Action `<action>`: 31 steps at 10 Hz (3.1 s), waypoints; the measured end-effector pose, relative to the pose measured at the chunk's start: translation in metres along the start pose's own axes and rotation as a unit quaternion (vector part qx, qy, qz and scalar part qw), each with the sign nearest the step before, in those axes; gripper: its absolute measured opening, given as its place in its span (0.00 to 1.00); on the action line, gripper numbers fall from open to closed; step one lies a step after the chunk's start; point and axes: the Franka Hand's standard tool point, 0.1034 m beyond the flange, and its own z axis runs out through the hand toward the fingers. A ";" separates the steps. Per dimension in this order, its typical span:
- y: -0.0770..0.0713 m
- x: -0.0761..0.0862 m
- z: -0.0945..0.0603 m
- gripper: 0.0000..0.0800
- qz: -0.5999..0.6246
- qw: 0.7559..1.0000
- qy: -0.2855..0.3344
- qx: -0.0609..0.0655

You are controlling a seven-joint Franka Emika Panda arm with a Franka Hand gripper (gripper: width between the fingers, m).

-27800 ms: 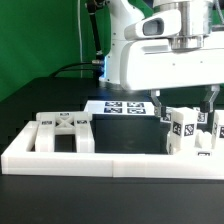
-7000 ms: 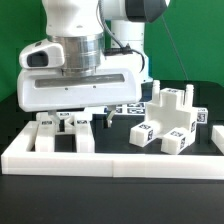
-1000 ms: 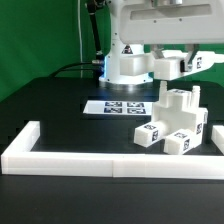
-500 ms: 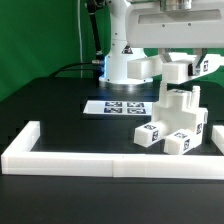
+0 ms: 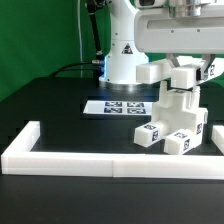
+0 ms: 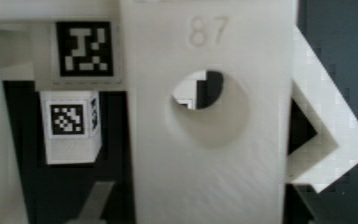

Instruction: Assemble chair

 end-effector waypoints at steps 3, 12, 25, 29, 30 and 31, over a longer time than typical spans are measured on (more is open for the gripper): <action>0.004 -0.001 0.006 0.36 -0.002 1.000 0.000 -0.002; 0.003 -0.006 0.010 0.36 0.010 1.000 -0.002 -0.005; 0.012 -0.002 0.049 0.36 -0.010 1.000 0.004 -0.016; 0.014 0.003 0.052 0.47 -0.036 0.999 0.003 -0.018; 0.013 0.003 0.051 0.69 -0.037 0.999 0.004 -0.018; 0.012 0.004 0.050 0.69 -0.037 0.999 0.005 -0.017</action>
Offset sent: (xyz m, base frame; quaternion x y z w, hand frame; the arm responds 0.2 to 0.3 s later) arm -0.0026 -0.0064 -0.0045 0.0030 0.0043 0.0025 1.0000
